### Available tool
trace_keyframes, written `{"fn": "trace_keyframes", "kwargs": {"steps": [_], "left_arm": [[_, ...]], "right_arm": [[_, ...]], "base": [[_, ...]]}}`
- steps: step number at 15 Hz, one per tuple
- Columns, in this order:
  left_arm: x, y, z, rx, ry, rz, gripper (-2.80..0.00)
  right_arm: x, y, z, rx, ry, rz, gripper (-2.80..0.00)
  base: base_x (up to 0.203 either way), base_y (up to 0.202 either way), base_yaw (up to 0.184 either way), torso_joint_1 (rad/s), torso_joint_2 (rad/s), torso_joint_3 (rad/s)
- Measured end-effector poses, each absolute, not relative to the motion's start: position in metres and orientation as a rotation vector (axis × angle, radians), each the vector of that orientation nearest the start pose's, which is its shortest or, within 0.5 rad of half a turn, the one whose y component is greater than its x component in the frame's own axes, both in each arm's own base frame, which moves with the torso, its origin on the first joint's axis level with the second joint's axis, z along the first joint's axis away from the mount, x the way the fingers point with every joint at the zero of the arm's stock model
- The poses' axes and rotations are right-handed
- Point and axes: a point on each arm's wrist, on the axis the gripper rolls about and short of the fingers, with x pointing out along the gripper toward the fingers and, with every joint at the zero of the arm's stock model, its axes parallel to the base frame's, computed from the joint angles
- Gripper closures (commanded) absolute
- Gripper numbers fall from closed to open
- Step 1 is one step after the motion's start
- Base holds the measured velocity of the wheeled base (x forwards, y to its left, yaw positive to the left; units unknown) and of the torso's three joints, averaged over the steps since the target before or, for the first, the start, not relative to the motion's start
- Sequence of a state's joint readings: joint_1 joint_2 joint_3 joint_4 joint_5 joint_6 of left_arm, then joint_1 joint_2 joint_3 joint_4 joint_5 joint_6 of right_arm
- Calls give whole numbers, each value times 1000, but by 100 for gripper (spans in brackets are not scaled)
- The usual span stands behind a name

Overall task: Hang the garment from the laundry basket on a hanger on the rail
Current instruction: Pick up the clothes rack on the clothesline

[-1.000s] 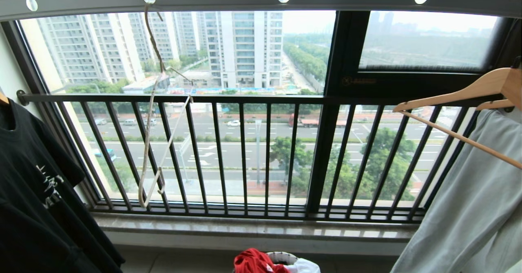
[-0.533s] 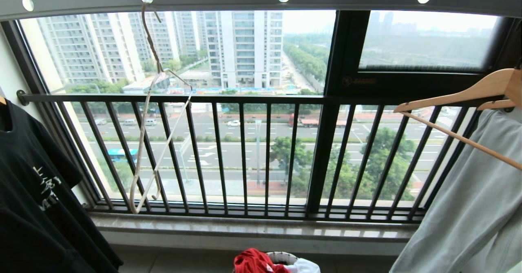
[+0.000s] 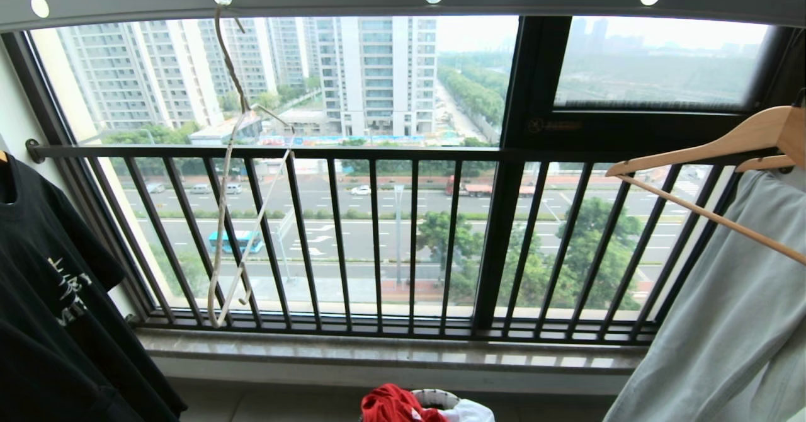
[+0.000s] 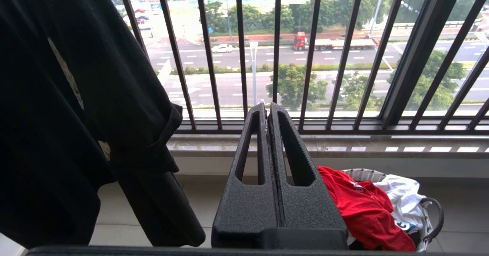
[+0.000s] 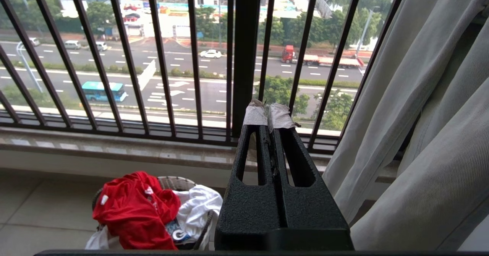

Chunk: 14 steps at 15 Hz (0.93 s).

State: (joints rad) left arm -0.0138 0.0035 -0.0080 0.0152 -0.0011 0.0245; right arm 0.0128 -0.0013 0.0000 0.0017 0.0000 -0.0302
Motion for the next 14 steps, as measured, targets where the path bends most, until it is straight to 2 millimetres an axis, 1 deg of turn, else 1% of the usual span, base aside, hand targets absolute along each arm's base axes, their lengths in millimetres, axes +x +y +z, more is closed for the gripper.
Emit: {"fn": "trace_keyframes", "kwargs": {"steps": [1,3,5,7,9,14], "left_arm": [[-24,0,79,24,13,-19,0],[-26,0,101,12,-4,-21,0],[-25,0,128,4,-10,-24,0],[-19,0,158,2,-7,-29,0],[-9,-1,191,3,-4,-62,0],[28,-4,252,0,58,-157,0]], "right_arm": [[-23,0,75,-30,0,13,0],[-23,0,75,-30,0,13,0],[-23,0,75,-30,0,13,0],[-23,0,75,-30,0,13,0],[-23,0,75,-30,0,13,0],[-23,0,75,-30,0,13,0]], "base": [[0,0,0,0,0,0],[0,0,0,0,0,0],[0,0,0,0,0,0],[0,0,0,0,0,0],[0,0,0,0,0,0],[0,0,0,0,0,0]]}}
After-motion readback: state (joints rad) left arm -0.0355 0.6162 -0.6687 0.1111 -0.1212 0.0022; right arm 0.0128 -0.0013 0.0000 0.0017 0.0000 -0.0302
